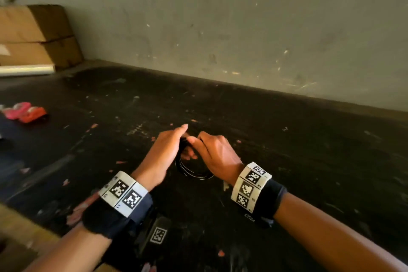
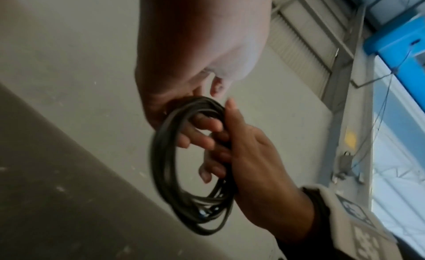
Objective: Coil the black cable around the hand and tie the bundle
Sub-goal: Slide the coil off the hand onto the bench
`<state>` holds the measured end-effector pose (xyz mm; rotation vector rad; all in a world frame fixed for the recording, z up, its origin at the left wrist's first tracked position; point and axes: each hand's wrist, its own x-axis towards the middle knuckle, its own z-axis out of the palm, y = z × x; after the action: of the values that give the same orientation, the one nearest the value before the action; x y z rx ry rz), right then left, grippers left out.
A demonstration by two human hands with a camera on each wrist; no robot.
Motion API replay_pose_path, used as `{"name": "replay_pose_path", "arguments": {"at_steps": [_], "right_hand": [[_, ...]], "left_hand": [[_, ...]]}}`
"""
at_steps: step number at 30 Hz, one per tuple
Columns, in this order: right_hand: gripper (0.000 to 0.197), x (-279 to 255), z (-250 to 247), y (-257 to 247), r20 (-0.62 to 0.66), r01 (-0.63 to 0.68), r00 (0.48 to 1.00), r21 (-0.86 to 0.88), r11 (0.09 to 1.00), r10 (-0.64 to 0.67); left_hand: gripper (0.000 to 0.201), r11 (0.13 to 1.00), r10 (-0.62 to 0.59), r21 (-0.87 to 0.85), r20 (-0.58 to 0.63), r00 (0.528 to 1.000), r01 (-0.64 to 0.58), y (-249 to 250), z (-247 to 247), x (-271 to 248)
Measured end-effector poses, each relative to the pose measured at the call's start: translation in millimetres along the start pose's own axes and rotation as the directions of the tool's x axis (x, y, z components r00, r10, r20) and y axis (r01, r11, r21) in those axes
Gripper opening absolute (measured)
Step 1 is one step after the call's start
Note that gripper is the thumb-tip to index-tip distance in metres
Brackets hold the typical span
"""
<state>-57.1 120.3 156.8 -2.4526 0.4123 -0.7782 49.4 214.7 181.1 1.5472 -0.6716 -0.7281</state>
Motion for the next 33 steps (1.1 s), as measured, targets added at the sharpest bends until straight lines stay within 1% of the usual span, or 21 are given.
{"name": "replay_pose_path", "arguments": {"at_steps": [1, 3, 5, 6, 7, 9, 12, 14, 16, 17, 18, 20, 21, 22, 23, 24, 26, 27, 28, 30, 33], "right_hand": [[0.044, -7.1, 8.7, 2.8, 0.04, 0.014, 0.999, -0.009, 1.0, -0.014], [0.043, -23.4, 28.3, 8.4, 0.109, 0.012, 0.994, 0.037, 0.999, -0.016], [0.039, -39.1, 45.0, 9.9, 0.19, -0.039, 0.982, 0.159, 0.986, 0.008], [0.037, -46.1, 52.2, 10.2, 0.232, -0.08, 0.972, 0.216, 0.973, 0.028], [0.035, -52.9, 59.4, 9.5, 0.272, -0.122, 0.961, 0.259, 0.958, 0.049], [0.031, -64.3, 71.1, 7.6, 0.331, -0.171, 0.941, 0.302, 0.938, 0.065], [0.031, -73.9, 91.4, 7.0, 0.392, -0.148, 0.919, 0.271, 0.951, 0.031], [0.03, -76.4, 101.9, 6.8, 0.409, -0.114, 0.913, 0.226, 0.967, 0.012], [0.028, -74.5, 111.5, 4.4, 0.435, -0.099, 0.9, 0.204, 0.974, 0.001], [0.026, -71.9, 115.9, 0.6, 0.458, -0.098, 0.889, 0.205, 0.974, -0.007], [0.025, -69.2, 119.4, -2.7, 0.483, -0.1, 0.875, 0.219, 0.971, -0.019], [0.026, -60.1, 129.2, -10.8, 0.538, -0.124, 0.842, 0.284, 0.951, -0.05], [0.029, -54.7, 134.8, -12.1, 0.556, -0.163, 0.83, 0.302, 0.939, -0.035], [0.033, -47.9, 141.4, -11.5, 0.571, -0.216, 0.821, 0.304, 0.928, 0.004], [0.036, -41.1, 146.5, -7.7, 0.575, -0.255, 0.816, 0.28, 0.925, 0.051], [0.037, -34.0, 151.9, -2.1, 0.569, -0.257, 0.819, 0.236, 0.937, 0.081], [0.031, -20.8, 164.7, 11.4, 0.573, -0.164, 0.814, 0.078, 0.983, 0.091], [0.028, -14.8, 171.6, 15.2, 0.598, -0.118, 0.795, -0.004, 0.993, 0.097], [0.026, -10.6, 176.9, 18.5, 0.628, -0.086, 0.77, -0.07, 0.994, 0.11], [0.028, -2.6, 190.0, 18.2, 0.681, -0.03, 0.721, -0.152, 0.988, 0.127], [0.035, 3.0, 209.6, 11.4, 0.729, 0.066, 0.677, -0.204, 0.977, 0.107]], "left_hand": [[0.041, 0.998, -0.013, 0.059, -0.034, 0.999, 0.015, -7.9, 3.6, -4.9], [0.039, 0.993, -0.08, 0.083, -0.121, 0.989, 0.09, -29.5, 8.5, -19.3], [0.033, 0.984, -0.16, 0.048, -0.195, 0.968, 0.172, -50.7, 9.2, -33.8], [0.031, 0.978, -0.199, 0.013, -0.211, 0.957, 0.206, -59.1, 6.8, -39.4], [0.03, 0.971, -0.239, -0.021, -0.227, 0.944, 0.24, -66.0, 3.5, -45.9], [0.028, 0.961, -0.276, -0.055, -0.272, 0.922, 0.272, -77.2, -7.4, -55.8], [0.03, 0.967, -0.25, -0.023, -0.287, 0.924, 0.255, -93.0, -23.2, -67.9], [0.033, 0.967, -0.237, 0.024, -0.293, 0.926, 0.255, -99.6, -32.5, -75.1], [0.039, 0.952, -0.247, 0.122, -0.229, 0.942, 0.279, -105.7, -44.4, -77.0], [0.041, 0.948, -0.246, 0.151, -0.204, 0.947, 0.279, -110.0, -52.3, -76.7], [0.04, 0.949, -0.247, 0.147, -0.205, 0.947, 0.279, -112.9, -59.1, -76.1], [0.036, 0.955, -0.251, 0.093, -0.259, 0.933, 0.283, -122.2, -76.4, -72.8], [0.034, 0.956, -0.257, 0.063, -0.296, 0.92, 0.287, -127.7, -85.8, -70.9], [0.026, 0.956, -0.265, 0.03, -0.338, 0.903, 0.292, -130.7, -96.5, -69.2], [0.018, 0.954, -0.277, -0.001, -0.384, 0.881, 0.3, -133.9, -107.1, -67.3], [0.015, 0.951, -0.291, -0.03, -0.425, 0.857, 0.308, -136.7, -118.8, -65.6], [0.021, 0.944, -0.321, -0.096, -0.473, 0.82, 0.315, -143.8, -143.6, -61.8], [0.025, 0.941, -0.337, -0.134, -0.478, 0.811, 0.312, -146.7, -154.6, -59.3], [0.025, 0.936, -0.351, -0.166, -0.47, 0.81, 0.31, -148.5, -161.4, -57.5], [0.028, 0.926, -0.375, -0.211, -0.435, 0.819, 0.312, -154.2, -173.7, -52.1], [0.035, 0.913, -0.404, -0.223, -0.368, 0.838, 0.342, -162.1, -185.5, -44.2]]}}
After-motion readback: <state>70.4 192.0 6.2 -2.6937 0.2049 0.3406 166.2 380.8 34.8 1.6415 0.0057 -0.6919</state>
